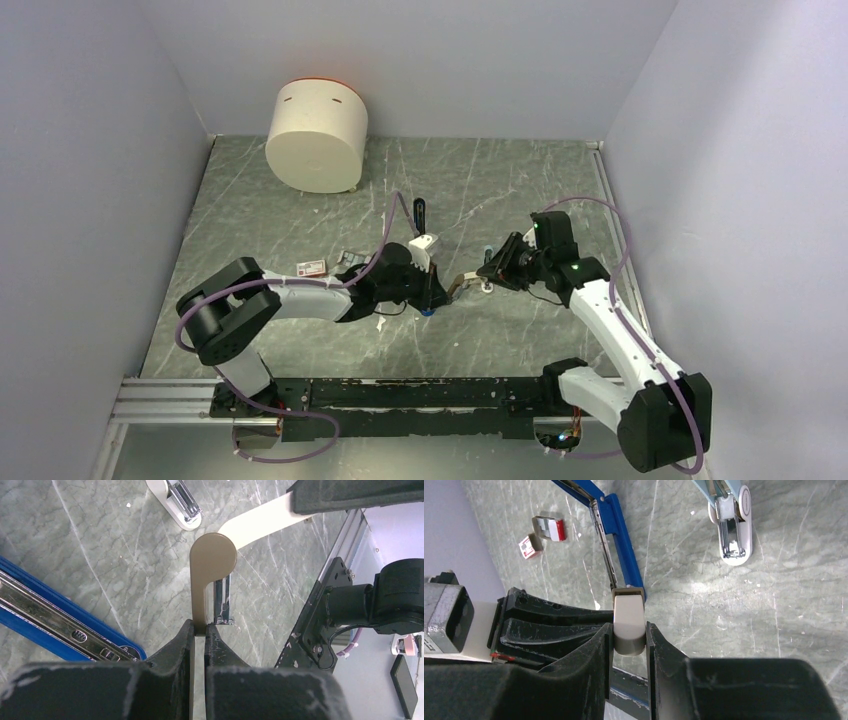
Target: Load the staples into the stapler
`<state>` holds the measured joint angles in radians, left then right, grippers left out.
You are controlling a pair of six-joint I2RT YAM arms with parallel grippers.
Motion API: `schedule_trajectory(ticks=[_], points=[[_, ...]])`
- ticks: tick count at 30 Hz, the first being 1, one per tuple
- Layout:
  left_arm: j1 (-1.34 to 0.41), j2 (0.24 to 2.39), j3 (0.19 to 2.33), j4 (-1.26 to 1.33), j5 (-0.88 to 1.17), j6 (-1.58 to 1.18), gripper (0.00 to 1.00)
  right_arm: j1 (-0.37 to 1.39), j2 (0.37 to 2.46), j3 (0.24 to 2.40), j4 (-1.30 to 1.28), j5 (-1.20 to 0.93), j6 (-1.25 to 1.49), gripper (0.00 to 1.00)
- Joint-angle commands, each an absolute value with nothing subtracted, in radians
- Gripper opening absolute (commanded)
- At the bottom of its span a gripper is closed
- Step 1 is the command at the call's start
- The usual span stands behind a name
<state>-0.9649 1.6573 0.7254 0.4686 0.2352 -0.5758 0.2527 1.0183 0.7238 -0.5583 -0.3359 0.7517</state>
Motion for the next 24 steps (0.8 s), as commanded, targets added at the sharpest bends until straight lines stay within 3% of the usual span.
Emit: schedule_trajectory(ticks=[1, 7, 16, 24], points=[[-0.969, 1.667, 0.716, 0.527, 0.285, -0.544, 0.05, 0.235, 1.042, 0.710, -0.473, -0.309, 0.758, 0.27], [-0.969, 1.675, 0.720, 0.559, 0.308, -0.581, 0.05, 0.235, 1.077, 0.635, -0.383, -0.376, 0.774, 0.31], [-0.970, 1.666, 0.773, 0.443, 0.282, -0.685, 0.05, 0.237, 1.045, 0.516, -0.214, -0.465, 0.871, 0.56], [-0.970, 1.676, 0.796, 0.424, 0.261, -0.727, 0.05, 0.258, 1.031, 0.490, -0.158, -0.456, 0.902, 0.65]])
